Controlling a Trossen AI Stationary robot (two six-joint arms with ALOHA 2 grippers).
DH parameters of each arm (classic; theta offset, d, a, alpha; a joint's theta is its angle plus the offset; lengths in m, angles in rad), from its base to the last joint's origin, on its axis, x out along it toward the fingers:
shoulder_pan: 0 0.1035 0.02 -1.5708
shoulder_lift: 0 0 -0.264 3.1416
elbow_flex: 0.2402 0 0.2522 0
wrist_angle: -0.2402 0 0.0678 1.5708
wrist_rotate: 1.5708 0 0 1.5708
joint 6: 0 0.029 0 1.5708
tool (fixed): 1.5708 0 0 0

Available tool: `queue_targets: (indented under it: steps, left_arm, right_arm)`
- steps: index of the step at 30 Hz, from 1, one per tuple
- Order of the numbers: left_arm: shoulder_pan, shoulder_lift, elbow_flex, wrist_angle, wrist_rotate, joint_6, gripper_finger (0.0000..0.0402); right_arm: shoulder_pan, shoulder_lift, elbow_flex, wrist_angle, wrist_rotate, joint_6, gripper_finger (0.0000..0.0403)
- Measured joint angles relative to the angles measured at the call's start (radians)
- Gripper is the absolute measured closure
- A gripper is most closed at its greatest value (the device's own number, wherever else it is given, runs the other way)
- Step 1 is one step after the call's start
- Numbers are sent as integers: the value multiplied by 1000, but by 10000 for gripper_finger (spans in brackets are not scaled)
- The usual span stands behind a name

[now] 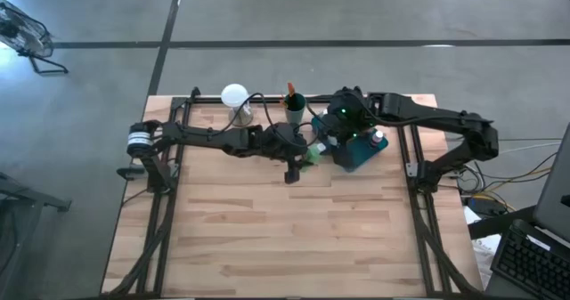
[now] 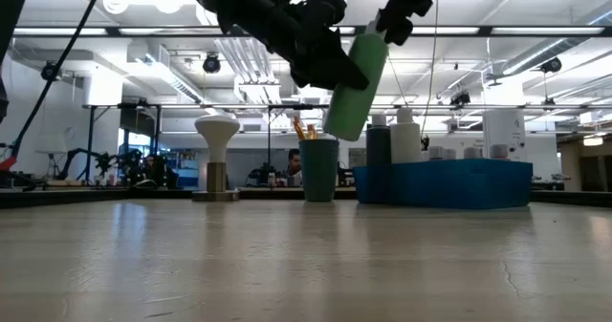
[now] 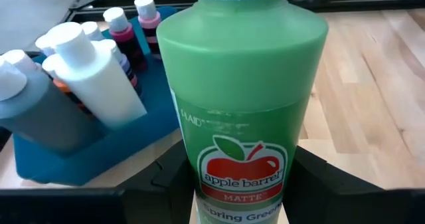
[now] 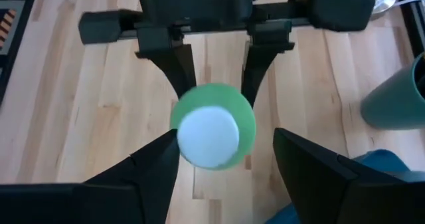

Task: Pick & Place Paint Supplies
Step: Put the green paint bottle into the blue bin

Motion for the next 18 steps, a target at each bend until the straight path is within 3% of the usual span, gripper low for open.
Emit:
queue_targets:
  steps: [18]
  left_arm:
    - [1,1,-2,-31,-2,-10,227]
  right_arm:
    - [11,109,74,-58,2,-24,238]
